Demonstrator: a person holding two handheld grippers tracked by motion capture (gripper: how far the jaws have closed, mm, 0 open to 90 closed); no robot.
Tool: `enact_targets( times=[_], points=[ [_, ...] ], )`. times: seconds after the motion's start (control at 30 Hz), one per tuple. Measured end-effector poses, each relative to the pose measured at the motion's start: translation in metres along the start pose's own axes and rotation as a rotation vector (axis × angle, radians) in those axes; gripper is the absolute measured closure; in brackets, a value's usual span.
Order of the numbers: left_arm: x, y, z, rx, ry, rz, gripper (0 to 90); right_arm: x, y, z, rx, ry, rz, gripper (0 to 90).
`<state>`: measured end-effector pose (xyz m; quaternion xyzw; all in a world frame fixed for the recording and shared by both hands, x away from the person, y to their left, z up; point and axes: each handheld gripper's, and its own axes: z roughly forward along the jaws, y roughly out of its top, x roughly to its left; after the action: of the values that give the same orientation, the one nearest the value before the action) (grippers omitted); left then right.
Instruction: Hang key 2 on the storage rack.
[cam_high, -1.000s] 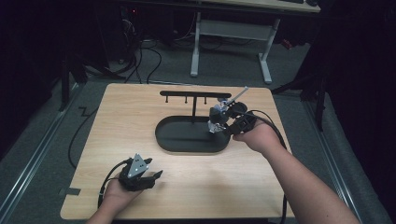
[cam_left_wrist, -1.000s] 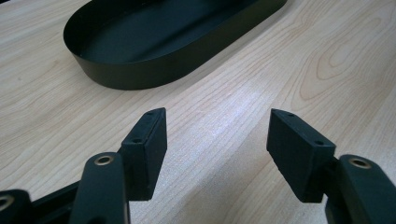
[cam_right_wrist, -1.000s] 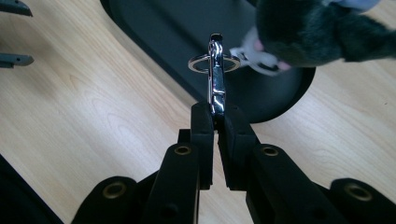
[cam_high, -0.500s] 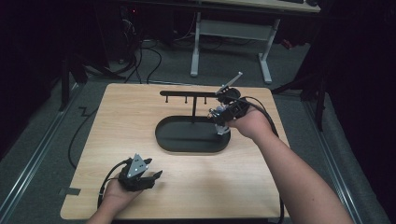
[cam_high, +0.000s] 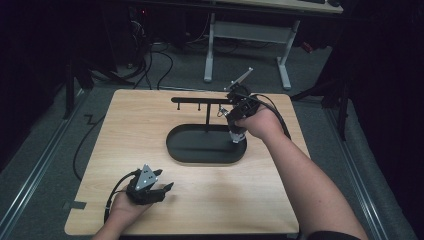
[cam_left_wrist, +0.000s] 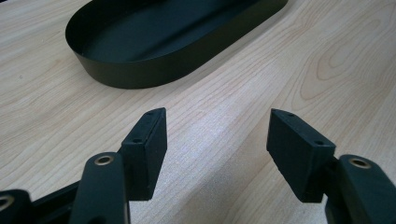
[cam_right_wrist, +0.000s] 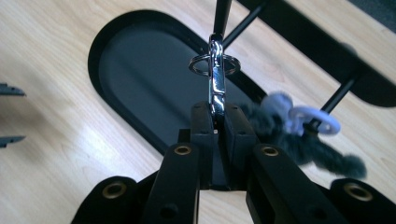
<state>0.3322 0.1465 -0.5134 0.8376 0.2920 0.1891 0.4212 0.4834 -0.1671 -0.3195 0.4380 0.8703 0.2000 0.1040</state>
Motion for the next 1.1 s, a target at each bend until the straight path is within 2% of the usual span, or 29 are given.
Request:
enact_targets(
  times=[0.03,0.17,0.47,0.77,1.1],
  points=[
    [0.0,0.0,0.0,0.0,-0.001,0.0,38.9,-0.001,0.001,0.001,-0.007,-0.007,-0.014,85.2],
    [0.0,0.0,0.0,-0.001,0.0,0.0,38.9,-0.003,0.005,0.004,-0.009,-0.03,-0.001,85.1],
    [0.0,0.0,0.001,-0.003,0.0,0.005,38.9,-0.009,0.005,0.006,-0.023,-0.046,0.022,85.1],
    [-0.002,0.001,0.002,0.002,-0.005,0.013,39.0,-0.011,-0.012,0.019,-0.016,-0.011,0.06,84.3],
    [-0.003,0.0,0.003,0.008,-0.006,0.02,38.9,-0.014,-0.018,0.036,-0.005,0.008,0.086,80.6]
  ],
)
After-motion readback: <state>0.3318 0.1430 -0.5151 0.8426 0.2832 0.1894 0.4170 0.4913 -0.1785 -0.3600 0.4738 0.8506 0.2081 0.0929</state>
